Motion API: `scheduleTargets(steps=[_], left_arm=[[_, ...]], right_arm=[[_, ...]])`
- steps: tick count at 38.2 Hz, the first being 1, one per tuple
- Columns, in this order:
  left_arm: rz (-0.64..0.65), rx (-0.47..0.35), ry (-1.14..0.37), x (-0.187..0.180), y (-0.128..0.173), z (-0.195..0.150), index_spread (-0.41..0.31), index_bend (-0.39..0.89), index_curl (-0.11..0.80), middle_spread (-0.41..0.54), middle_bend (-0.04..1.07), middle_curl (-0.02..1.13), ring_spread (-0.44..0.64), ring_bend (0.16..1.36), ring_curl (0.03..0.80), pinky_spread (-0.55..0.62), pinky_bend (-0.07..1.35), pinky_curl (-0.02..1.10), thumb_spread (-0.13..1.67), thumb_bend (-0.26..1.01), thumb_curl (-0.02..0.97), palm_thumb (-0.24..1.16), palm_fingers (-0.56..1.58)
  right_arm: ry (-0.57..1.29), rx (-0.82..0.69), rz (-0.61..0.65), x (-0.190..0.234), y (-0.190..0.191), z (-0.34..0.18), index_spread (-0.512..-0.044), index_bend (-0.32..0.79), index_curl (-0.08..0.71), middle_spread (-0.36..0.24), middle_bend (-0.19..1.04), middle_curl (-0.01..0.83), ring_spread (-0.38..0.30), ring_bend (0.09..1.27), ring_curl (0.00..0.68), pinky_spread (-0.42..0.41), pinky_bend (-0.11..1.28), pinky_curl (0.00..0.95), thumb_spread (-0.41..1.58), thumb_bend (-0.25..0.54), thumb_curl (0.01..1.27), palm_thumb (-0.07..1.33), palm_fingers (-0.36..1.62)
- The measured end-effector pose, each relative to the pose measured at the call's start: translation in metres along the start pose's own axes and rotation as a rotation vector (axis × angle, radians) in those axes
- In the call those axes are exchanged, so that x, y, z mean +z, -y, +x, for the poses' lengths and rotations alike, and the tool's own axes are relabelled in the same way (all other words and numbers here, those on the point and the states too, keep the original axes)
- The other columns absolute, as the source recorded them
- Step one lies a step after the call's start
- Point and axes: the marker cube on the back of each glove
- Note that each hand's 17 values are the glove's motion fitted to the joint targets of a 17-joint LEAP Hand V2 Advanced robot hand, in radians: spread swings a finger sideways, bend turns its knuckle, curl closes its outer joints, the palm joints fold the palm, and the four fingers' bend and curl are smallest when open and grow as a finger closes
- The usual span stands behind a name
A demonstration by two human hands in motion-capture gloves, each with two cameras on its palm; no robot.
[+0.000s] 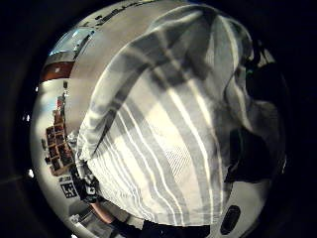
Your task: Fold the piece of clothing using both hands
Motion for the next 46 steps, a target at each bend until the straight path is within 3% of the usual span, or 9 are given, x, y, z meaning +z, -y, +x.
scheduleTargets(steps=[8,13,20,26,32,36,40,46], left_arm=[[-0.02,0.056,0.025,-0.004,-0.024,0.0,-0.083,0.08,0.215,0.251,0.2,0.29,0.36,0.69,0.407,0.36,0.52,0.4,1.05,-0.02,0.317,0.13,0.01],[-0.039,0.057,-0.013,0.003,-0.034,-0.003,-0.084,0.09,0.204,0.256,0.19,0.3,0.35,0.7,0.399,0.36,0.53,0.4,1.04,-0.02,0.315,0.14,-0.01],[-0.027,0.019,-0.039,-0.014,-0.047,-0.013,-0.077,0.11,0.199,0.269,0.17,0.29,0.34,0.74,0.39,0.37,0.54,0.39,1.04,-0.02,0.313,0.14,-0.01],[0.043,0.055,-0.12,-0.044,-0.055,-0.023,-0.074,0.11,0.2,0.272,0.17,0.29,0.33,0.76,0.382,0.36,0.55,0.38,1.05,-0.02,0.308,0.13,-0.01],[0.382,0.071,-0.334,-0.102,-0.06,-0.044,-0.061,0.09,0.187,0.315,0.15,0.27,0.33,0.79,0.376,0.36,0.59,0.39,1.09,-0.01,0.302,0.15,-0.05],[0.505,0.063,-0.386,-0.116,-0.059,-0.059,-0.057,0.11,0.186,0.327,0.15,0.26,0.32,0.81,0.374,0.34,0.61,0.39,1.13,0.0,0.304,0.19,-0.03],[0.534,0.045,-0.376,-0.127,-0.072,-0.07,-0.055,0.12,0.193,0.326,0.17,0.26,0.31,0.82,0.37,0.33,0.61,0.38,1.17,0.01,0.305,0.24,0.0],[0.529,0.018,-0.372,-0.125,-0.091,-0.084,-0.053,0.12,0.197,0.327,0.17,0.26,0.3,0.83,0.362,0.32,0.62,0.38,1.22,0.01,0.3,0.27,0.0]], right_arm=[[-0.1,0.199,0.087,-0.016,0.018,0.079,-0.253,0.18,0.205,-0.195,0.34,0.483,-0.257,0.67,0.448,-0.345,0.66,0.367,0.95,0.089,0.53,0.98,1.24],[-0.05,0.313,0.155,-0.034,0.028,0.117,-0.265,0.16,0.238,-0.207,0.33,0.484,-0.265,0.65,0.442,-0.356,0.64,0.363,0.87,0.047,0.55,1.0,1.24],[0.103,0.257,0.152,-0.073,0.029,0.101,-0.262,0.15,0.273,-0.214,0.31,0.484,-0.28,0.63,0.437,-0.367,0.62,0.363,0.66,-0.017,0.6,1.01,1.24],[0.218,0.084,0.238,-0.14,-0.019,0.033,-0.254,0.15,0.294,-0.22,0.31,0.491,-0.284,0.62,0.439,-0.372,0.61,0.365,0.55,-0.027,0.63,1.03,1.25],[0.304,-0.168,0.271,-0.192,-0.09,-0.101,-0.236,0.12,0.298,-0.221,0.33,0.504,-0.283,0.64,0.451,-0.378,0.61,0.37,0.45,-0.028,0.66,1.04,1.24],[0.306,-0.305,0.234,-0.18,-0.108,-0.197,-0.225,0.11,0.296,-0.222,0.34,0.512,-0.283,0.65,0.457,-0.382,0.61,0.374,0.42,-0.03,0.67,1.04,1.24],[0.271,-0.406,0.128,-0.128,-0.109,-0.306,-0.221,0.1,0.291,-0.222,0.35,0.517,-0.282,0.66,0.461,-0.384,0.62,0.377,0.4,-0.033,0.68,1.04,1.23],[0.239,-0.543,-0.022,-0.087,-0.161,-0.377,-0.211,0.08,0.273,-0.207,0.29,0.509,-0.283,0.66,0.455,-0.383,0.68,0.392,0.5,-0.043,0.67,1.0,1.14]])
